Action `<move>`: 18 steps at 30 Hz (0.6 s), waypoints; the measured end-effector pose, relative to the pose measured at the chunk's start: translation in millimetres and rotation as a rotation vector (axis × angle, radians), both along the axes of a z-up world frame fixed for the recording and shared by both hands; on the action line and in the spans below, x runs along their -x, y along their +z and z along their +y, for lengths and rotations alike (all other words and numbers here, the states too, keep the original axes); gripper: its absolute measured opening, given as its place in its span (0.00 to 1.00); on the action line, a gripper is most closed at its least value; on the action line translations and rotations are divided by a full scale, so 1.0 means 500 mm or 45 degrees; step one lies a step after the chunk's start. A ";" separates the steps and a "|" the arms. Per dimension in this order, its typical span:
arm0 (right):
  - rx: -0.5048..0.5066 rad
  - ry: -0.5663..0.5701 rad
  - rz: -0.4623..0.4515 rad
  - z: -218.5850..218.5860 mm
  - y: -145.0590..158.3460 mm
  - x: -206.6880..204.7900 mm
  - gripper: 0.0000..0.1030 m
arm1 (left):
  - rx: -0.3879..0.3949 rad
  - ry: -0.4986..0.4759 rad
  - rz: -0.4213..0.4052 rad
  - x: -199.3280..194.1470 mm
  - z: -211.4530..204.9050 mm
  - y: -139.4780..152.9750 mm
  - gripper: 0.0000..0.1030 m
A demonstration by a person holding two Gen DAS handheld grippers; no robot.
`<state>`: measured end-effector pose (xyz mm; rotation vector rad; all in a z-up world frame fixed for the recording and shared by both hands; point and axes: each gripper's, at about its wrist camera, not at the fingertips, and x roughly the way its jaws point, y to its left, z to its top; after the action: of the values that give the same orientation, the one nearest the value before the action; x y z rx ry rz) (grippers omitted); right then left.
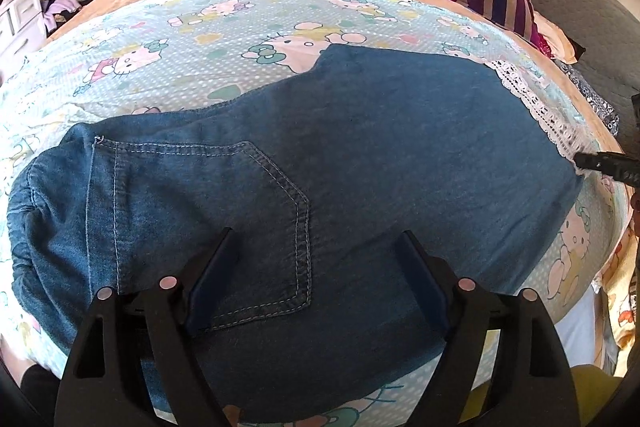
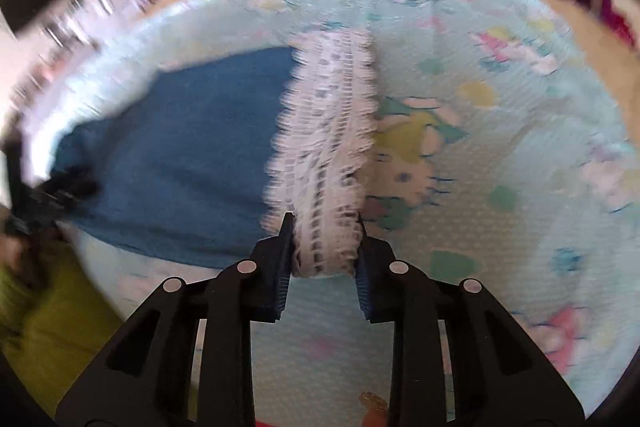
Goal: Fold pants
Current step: 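Lay the lace hem down with the right gripper and open it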
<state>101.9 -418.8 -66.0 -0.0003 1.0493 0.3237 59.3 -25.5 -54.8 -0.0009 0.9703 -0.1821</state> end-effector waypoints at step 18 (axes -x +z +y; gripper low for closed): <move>-0.029 -0.070 -0.133 -0.027 0.065 0.023 0.56 | 0.040 0.025 -0.025 0.013 0.008 0.012 0.82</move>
<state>90.2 -432.4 -33.4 0.0316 0.9406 0.2828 53.0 -21.6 -48.9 -0.0373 0.9471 -0.1793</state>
